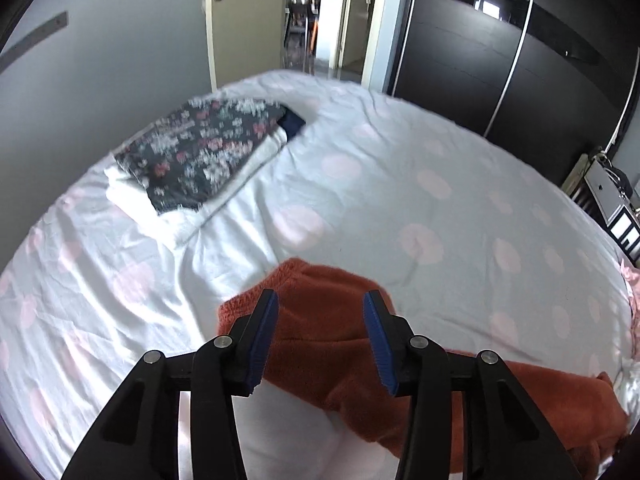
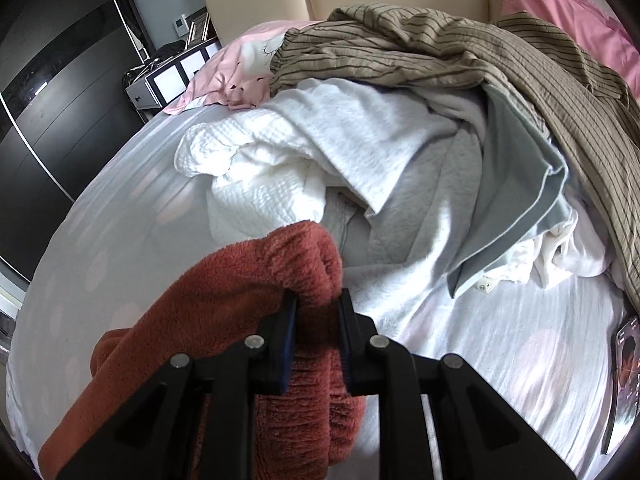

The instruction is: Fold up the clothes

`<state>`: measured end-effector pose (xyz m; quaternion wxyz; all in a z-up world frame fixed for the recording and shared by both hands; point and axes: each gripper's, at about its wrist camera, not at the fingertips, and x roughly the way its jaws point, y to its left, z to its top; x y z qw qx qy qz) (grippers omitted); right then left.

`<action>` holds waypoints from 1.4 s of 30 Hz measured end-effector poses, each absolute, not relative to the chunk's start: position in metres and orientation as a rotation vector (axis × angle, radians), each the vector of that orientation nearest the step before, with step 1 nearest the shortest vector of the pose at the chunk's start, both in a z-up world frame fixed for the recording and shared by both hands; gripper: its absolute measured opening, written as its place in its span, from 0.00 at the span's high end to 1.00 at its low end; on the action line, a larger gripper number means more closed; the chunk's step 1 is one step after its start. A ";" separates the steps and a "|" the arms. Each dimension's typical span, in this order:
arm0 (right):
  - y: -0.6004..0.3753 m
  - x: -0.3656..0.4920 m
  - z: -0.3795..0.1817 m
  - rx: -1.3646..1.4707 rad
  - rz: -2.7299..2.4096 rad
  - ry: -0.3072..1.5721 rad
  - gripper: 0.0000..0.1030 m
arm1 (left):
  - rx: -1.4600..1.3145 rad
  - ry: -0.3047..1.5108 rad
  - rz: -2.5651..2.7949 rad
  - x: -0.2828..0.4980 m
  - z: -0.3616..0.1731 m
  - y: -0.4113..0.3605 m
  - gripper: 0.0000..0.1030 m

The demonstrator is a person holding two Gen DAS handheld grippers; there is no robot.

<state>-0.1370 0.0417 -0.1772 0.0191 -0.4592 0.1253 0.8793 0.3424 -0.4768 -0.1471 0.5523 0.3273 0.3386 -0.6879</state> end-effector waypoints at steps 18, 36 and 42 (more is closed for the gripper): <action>0.017 -0.129 -0.181 -1.433 2.765 0.287 0.83 | 1.141 1.018 -1.365 0.362 -0.250 -0.521 0.48; 0.030 -0.132 -0.186 -1.492 2.751 0.427 0.83 | 0.893 0.823 -1.436 0.369 -0.174 -0.496 0.93; 0.032 -0.131 -0.187 -1.498 2.750 0.444 0.83 | 0.983 0.728 -1.605 0.351 -0.154 -0.490 0.89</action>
